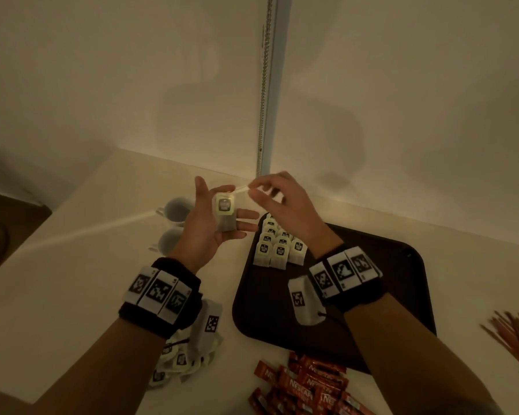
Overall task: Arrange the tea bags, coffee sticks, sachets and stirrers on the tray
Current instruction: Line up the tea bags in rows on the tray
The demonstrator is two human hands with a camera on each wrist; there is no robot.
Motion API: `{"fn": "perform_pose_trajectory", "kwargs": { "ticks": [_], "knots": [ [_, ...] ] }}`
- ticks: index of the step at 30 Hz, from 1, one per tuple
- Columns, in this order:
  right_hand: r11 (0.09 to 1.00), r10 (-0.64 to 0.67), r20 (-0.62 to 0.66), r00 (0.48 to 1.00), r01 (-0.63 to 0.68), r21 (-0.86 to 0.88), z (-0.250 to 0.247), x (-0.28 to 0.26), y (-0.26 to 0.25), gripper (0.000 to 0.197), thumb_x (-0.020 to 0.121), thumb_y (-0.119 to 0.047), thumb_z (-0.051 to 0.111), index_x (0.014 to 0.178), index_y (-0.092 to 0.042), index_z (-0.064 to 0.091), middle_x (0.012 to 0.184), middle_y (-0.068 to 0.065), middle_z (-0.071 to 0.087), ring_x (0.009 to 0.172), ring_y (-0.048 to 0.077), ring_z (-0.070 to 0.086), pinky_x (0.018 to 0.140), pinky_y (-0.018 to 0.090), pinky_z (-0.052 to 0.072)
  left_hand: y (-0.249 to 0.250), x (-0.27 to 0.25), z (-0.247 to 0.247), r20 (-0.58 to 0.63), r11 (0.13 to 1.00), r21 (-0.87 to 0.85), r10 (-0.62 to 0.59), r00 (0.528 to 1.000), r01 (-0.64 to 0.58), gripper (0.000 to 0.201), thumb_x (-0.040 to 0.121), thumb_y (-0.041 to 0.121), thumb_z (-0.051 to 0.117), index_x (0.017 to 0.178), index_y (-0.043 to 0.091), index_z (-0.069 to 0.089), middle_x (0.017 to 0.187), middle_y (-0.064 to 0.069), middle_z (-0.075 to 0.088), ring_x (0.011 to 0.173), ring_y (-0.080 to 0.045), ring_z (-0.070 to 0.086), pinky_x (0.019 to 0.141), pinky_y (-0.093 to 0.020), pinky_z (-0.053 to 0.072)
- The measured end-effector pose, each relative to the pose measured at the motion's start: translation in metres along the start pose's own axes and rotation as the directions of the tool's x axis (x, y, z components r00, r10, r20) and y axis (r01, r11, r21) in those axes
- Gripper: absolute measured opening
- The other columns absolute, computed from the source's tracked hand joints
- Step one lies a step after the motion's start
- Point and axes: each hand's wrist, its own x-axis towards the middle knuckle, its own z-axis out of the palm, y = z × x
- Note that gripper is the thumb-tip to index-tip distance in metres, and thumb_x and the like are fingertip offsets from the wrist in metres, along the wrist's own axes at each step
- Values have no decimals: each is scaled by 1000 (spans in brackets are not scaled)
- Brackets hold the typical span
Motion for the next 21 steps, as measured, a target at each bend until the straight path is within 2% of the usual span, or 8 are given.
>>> {"fn": "perform_pose_trajectory", "kwargs": {
  "ticks": [2, 4, 5, 7, 9, 12, 16, 21],
  "knots": [
    [991, -119, 112, 987, 126, -52, -4, 5, -30, 12, 84, -27, 69, 95, -23, 68, 93, -2, 53, 82, -10, 46, 74, 4, 35, 4, -1, 10, 51, 998, 53, 42, 998, -45, 77, 89, 66, 5, 123, 15, 51, 90, -15, 73, 67, -28, 70, 45, -22, 50],
    [974, -191, 130, 973, 205, -101, -11, 9, -49, 10, 84, -23, 69, 91, -17, 71, 87, -4, 56, 78, -7, 48, 73, 7, 35, 11, -4, 19, 100, 992, 85, 85, 991, -94, 70, 90, 63, 8, 117, 21, 56, 96, -8, 73, 75, -25, 71, 49, -22, 51],
    [968, -210, 129, 969, 225, -114, -16, 11, -57, 8, 85, -22, 68, 89, -17, 71, 81, -9, 58, 74, -7, 49, 71, 8, 36, 15, -7, 22, 119, 988, 93, 108, 987, -119, 63, 91, 62, 15, 114, 24, 58, 100, -4, 72, 84, -23, 71, 54, -23, 53],
    [960, -232, 119, 965, 247, -132, -29, 13, -74, 5, 84, -21, 67, 87, -19, 71, 73, -15, 61, 68, -4, 53, 67, 9, 38, 20, -9, 26, 133, 975, 96, 186, 974, -199, 36, 91, 52, 46, 110, 26, 61, 106, 2, 70, 100, -20, 67, 67, -26, 55],
    [954, -253, 99, 963, 265, -143, -44, 16, -91, 7, 81, -21, 71, 87, -21, 71, 71, -10, 66, 67, 5, 57, 68, 15, 42, 23, -9, 26, 136, 949, 87, 292, 947, -305, 30, 80, 33, 69, 108, 27, 61, 107, 3, 67, 106, -21, 62, 77, -31, 55],
    [932, -294, 103, 950, 309, -188, -60, 18, -113, 7, 80, -23, 72, 86, -21, 71, 77, -3, 70, 69, 12, 59, 69, 20, 44, 26, -11, 30, 139, 919, 98, 367, 920, -381, 36, 73, 19, 77, 107, 22, 64, 103, 2, 70, 98, -21, 64, 77, -30, 53],
    [899, -309, 152, 939, 341, -275, -74, 17, -129, 9, 83, -26, 69, 89, -20, 72, 81, -5, 69, 67, -2, 52, 66, 11, 39, 30, -15, 39, 166, 904, 100, 397, 903, -416, 26, 80, 14, 69, 106, 19, 66, 102, 4, 72, 96, -19, 65, 75, -26, 51],
    [848, -309, 202, 929, 366, -383, -77, 14, -138, 12, 86, -29, 66, 92, -23, 74, 76, -17, 62, 66, -10, 51, 65, 6, 36, 30, -20, 45, 208, 908, 83, 388, 898, -411, 20, 78, 27, 68, 98, 25, 71, 100, 4, 72, 96, -18, 67, 75, -25, 51]
  ]
}}
